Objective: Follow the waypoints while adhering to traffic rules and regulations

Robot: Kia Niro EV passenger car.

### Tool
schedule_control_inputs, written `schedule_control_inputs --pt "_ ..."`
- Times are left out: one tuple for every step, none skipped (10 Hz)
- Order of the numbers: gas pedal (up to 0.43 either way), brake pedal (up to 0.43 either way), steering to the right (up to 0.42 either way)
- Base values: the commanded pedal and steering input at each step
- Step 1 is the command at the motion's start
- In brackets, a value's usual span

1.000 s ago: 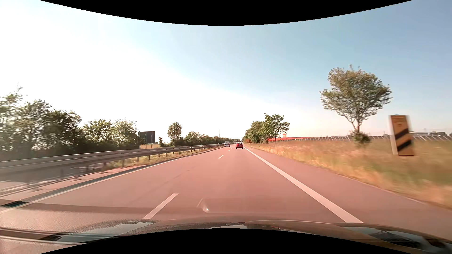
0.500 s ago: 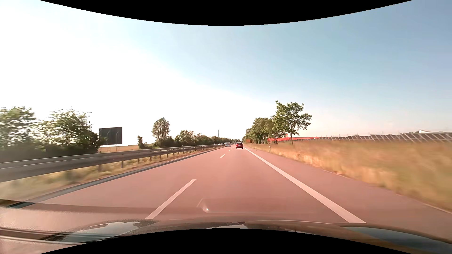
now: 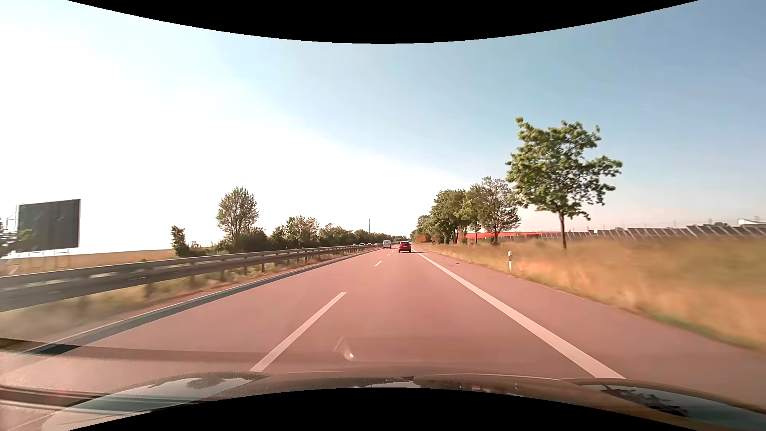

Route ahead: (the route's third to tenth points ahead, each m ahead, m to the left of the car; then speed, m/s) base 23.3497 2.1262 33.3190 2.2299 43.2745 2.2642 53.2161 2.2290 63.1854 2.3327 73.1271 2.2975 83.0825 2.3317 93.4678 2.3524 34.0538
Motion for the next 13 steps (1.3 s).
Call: schedule_control_inputs --pt "0.22 0.006 -0.001" --pt "0.22 0.006 -0.001" --pt "0.22 0.006 -0.001" --pt "0.228 0.006 -0.001" --pt "0.24 0.006 0.0" --pt "0.248 0.006 0.0" --pt "0.248 0.006 0.0" --pt "0.248 0.006 0.0" --pt "0.248 0.006 0.0" --pt "0.248 0.006 0.0" --pt "0.248 0.006 0.0" --pt "0.248 0.006 0.0" --pt "0.248 0.006 0.0"
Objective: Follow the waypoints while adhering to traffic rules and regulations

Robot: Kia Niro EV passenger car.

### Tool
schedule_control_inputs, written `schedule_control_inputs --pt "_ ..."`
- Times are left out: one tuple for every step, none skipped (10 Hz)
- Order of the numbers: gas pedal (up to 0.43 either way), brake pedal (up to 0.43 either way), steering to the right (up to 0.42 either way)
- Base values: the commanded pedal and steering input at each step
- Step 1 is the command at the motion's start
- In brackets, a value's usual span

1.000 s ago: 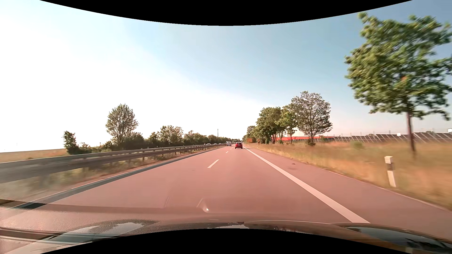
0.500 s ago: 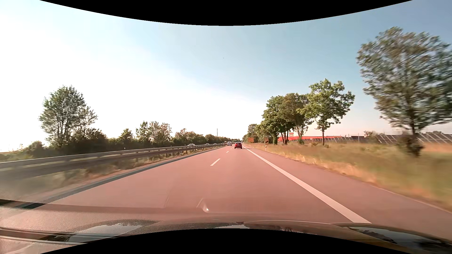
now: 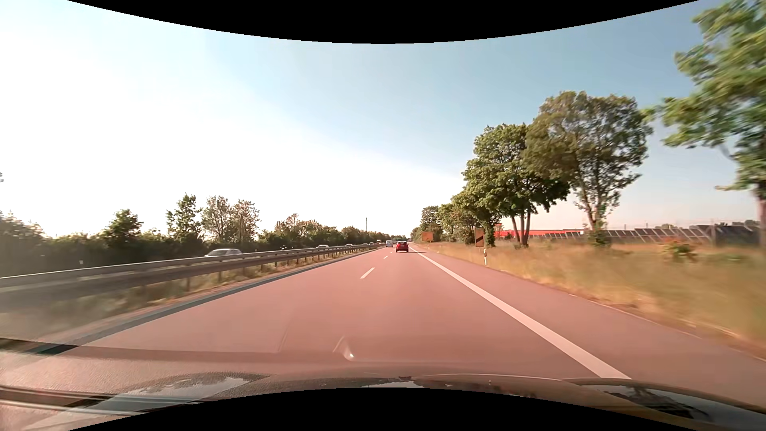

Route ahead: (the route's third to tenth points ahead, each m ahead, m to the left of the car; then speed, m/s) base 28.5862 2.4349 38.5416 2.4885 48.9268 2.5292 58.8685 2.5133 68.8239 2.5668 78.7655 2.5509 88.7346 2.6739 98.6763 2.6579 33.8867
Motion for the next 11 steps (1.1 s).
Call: schedule_control_inputs --pt "0.248 0.006 0.0" --pt "0.26 0.006 0.0" --pt "0.26 0.006 0.0" --pt "0.268 0.006 0.0" --pt "0.268 0.006 0.0" --pt "0.268 0.006 0.0" --pt "0.268 0.006 0.0" --pt "0.28 0.006 0.0" --pt "0.28 0.006 0.0" --pt "0.28 0.006 0.0" --pt "0.28 0.006 0.0"
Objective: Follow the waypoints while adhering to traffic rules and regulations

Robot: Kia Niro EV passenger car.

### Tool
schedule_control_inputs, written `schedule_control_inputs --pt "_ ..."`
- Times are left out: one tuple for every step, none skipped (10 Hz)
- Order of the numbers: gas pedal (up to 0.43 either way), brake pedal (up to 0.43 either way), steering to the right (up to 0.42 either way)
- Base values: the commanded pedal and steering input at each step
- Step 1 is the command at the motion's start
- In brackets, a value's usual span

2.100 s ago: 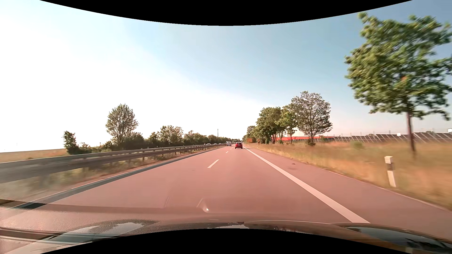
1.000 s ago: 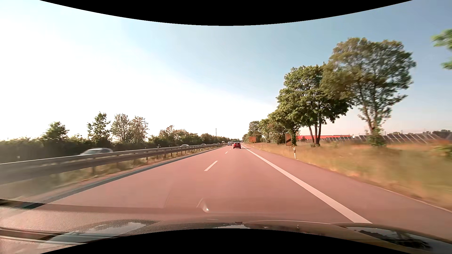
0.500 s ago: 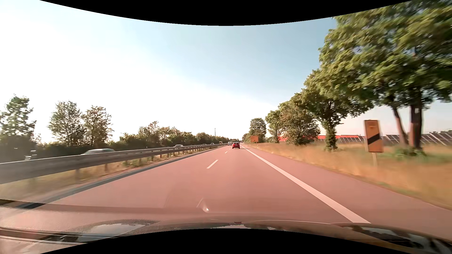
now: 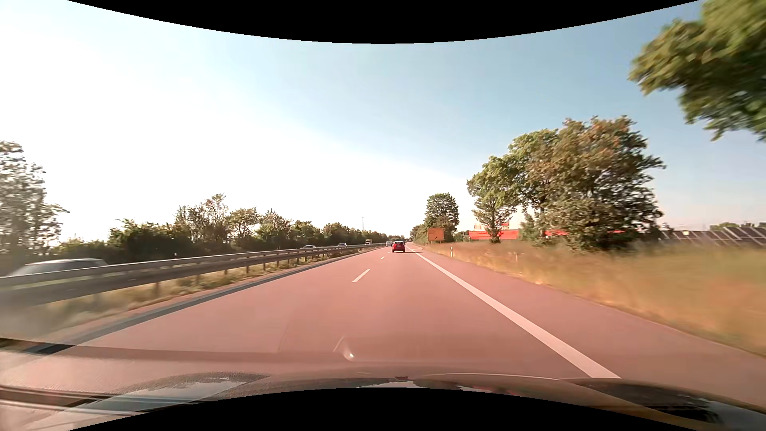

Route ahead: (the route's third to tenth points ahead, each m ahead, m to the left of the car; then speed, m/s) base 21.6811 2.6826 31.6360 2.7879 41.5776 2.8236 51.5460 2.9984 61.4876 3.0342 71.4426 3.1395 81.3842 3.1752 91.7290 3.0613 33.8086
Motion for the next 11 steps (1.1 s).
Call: schedule_control_inputs --pt "0.28 0.0 0.0" --pt "0.28 0.006 0.0" --pt "0.28 0.006 0.0" --pt "0.28 0.006 0.0" --pt "0.28 0.006 0.0" --pt "0.28 0.006 0.0" --pt "0.28 0.006 0.0" --pt "0.28 0.006 -0.001" --pt "0.28 0.006 -0.001" --pt "0.28 0.006 -0.001" --pt "0.28 0.006 -0.001"
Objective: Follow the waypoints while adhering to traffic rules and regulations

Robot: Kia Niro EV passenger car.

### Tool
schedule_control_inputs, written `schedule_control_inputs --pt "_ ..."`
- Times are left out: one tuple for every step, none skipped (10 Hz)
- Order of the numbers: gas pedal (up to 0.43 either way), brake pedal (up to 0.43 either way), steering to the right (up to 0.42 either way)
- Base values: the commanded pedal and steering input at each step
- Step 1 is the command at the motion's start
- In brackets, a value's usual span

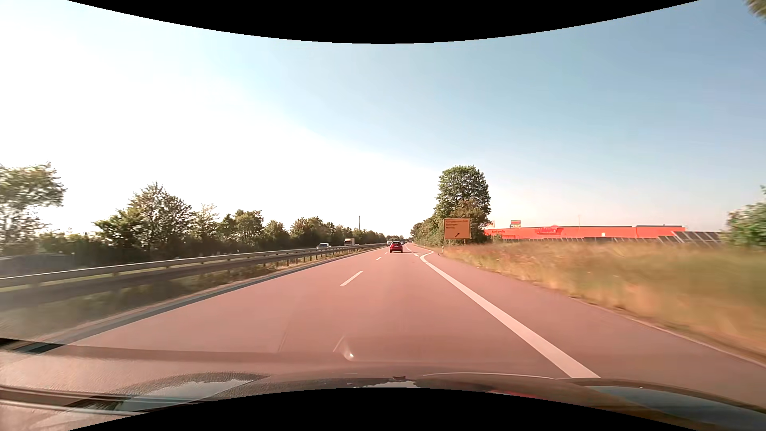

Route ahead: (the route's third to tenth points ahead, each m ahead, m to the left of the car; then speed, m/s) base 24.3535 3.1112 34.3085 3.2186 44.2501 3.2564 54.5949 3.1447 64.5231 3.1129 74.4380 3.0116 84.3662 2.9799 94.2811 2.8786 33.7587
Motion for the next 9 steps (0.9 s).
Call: schedule_control_inputs --pt "0.28 0.006 -0.001" --pt "0.28 0.006 -0.001" --pt "0.28 0.006 -0.001" --pt "0.28 0.006 -0.001" --pt "0.28 0.006 -0.002" --pt "0.28 0.006 -0.003" --pt "0.28 0.006 -0.003" --pt "0.28 0.006 -0.003" --pt "0.28 0.006 -0.003"
